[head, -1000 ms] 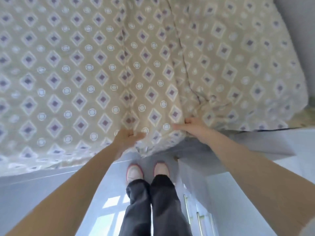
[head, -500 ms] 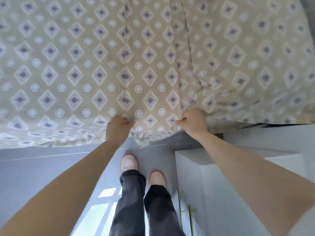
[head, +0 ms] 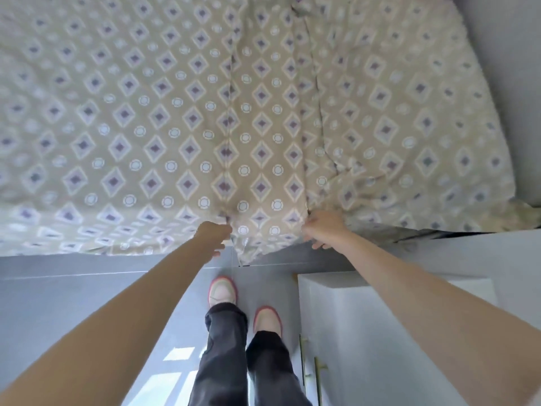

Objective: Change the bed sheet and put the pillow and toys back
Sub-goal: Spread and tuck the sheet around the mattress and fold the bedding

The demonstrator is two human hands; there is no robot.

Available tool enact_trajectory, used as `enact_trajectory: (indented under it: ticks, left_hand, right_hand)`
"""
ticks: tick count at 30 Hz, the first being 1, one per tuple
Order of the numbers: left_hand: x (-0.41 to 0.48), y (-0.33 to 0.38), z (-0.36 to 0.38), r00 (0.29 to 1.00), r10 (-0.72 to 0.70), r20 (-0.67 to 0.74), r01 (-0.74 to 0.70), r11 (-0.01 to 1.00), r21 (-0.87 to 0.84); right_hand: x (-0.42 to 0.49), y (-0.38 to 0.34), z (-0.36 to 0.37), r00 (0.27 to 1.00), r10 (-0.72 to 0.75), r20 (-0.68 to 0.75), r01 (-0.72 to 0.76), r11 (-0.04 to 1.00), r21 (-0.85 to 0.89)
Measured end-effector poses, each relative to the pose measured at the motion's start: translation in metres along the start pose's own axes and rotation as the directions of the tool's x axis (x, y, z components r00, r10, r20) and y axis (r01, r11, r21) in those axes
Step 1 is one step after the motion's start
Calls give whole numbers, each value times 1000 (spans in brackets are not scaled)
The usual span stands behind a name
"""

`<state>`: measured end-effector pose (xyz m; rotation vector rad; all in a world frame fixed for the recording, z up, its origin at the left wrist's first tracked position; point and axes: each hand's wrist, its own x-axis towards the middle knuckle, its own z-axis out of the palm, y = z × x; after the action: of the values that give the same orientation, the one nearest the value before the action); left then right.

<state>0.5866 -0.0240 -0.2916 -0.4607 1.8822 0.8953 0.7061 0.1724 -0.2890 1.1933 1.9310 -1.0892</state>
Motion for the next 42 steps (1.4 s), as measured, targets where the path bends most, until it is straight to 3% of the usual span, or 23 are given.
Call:
enact_trajectory:
  ticks: [3,9,16,20,28,37,42]
  left_hand:
    - [-44,20,-19,992,86,88,-83,996,-31]
    - [-140,70,-75,942,322,100,-307,942,-136]
    - [-281,89,-158,850,523,-68,-520,809,-275]
    - [-337,75,-212,826,523,-212,-563,747,-354]
    - [-381,36,-335,803,473,-363,-592,701,-398]
    - [-360,-40,-522,783,372,-498,-598,671,-439]
    - [-346,-95,-638,806,268,-527,-549,671,-498]
  right_hand:
    - [-30,-17,-10,997,-69,-27,71,993,99]
    - [-117,-80,-54,957,-268,-108,286,936,207]
    - [-257,-170,-102,862,-478,-169,507,813,287]
    - [-320,-221,-104,810,-567,-153,587,772,244]
    - [-390,-332,-45,744,-668,-24,667,740,92]
    - [-419,-478,112,700,-701,133,706,708,15]
    - [-439,-562,212,693,-694,197,710,704,-15]
